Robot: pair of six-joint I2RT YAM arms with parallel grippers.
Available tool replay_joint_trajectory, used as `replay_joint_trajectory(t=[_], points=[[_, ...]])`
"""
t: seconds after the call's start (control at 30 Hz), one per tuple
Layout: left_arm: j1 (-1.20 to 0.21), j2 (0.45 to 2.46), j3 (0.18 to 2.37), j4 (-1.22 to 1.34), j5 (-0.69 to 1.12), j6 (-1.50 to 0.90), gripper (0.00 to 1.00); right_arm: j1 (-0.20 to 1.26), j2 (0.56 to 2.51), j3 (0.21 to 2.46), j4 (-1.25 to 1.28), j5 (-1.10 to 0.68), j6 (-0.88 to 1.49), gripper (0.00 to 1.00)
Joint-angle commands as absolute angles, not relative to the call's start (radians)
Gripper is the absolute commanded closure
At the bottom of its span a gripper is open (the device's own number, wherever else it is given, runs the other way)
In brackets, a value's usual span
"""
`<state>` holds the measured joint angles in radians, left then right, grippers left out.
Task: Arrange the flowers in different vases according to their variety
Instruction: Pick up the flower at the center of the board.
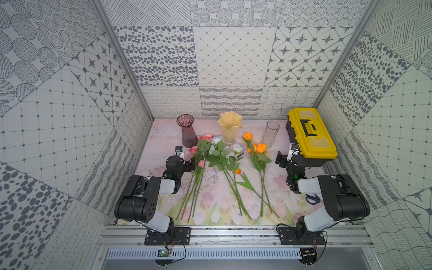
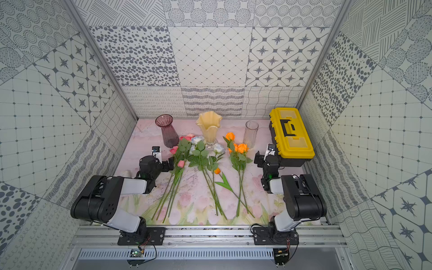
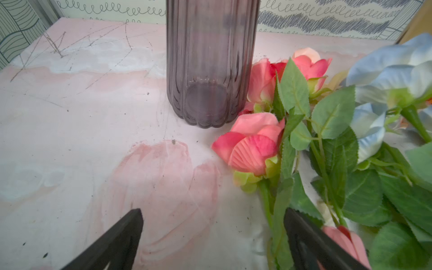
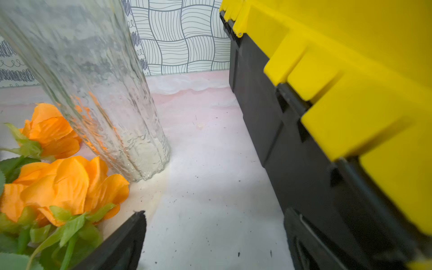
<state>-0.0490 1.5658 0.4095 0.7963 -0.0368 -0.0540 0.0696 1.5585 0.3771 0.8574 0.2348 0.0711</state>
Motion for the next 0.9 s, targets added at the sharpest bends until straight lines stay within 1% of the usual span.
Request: replay_joint_trajectory(t=[0.0,0.4,0.47,0.5,0.53,0.6,0.73,0.87], points=[[-0.035,1.571,0.416,0.832,-0.043,-0.062,0.01,0.063,1.55,0.38,0.886,0.238,0.078,0.03],[-0.033,1.571,0.417,0.83,-0.041,-0.063,0.01,0.062,1.549,0.381,0.884,0.237,0.077,0.03],[-0.035,1.559,0.43,0.81,-0.038,-0.052,0.01,0.065,1.54,0.389,0.881,0.205,0.063,0.03],[-0.035,1.531,0.477,0.699,-0.046,-0.059,0.01,0.077,1.511,0.412,0.807,0.188,0.037,0.03],[-0.034,1.496,0.531,0.569,-0.055,-0.068,0.01,0.093,1.476,0.453,0.698,0.214,0.026,0.03],[-0.035,1.432,0.624,0.355,-0.055,-0.057,0.01,0.12,1.412,0.566,0.428,0.25,0.032,0.03],[-0.037,1.267,0.704,0.081,0.0,-0.122,0.02,0.192,1.342,0.711,0.05,0.288,0.11,0.03],[-0.038,1.175,0.758,-0.147,0.068,-0.181,0.02,0.319,1.283,0.786,-0.205,0.293,0.168,0.03]])
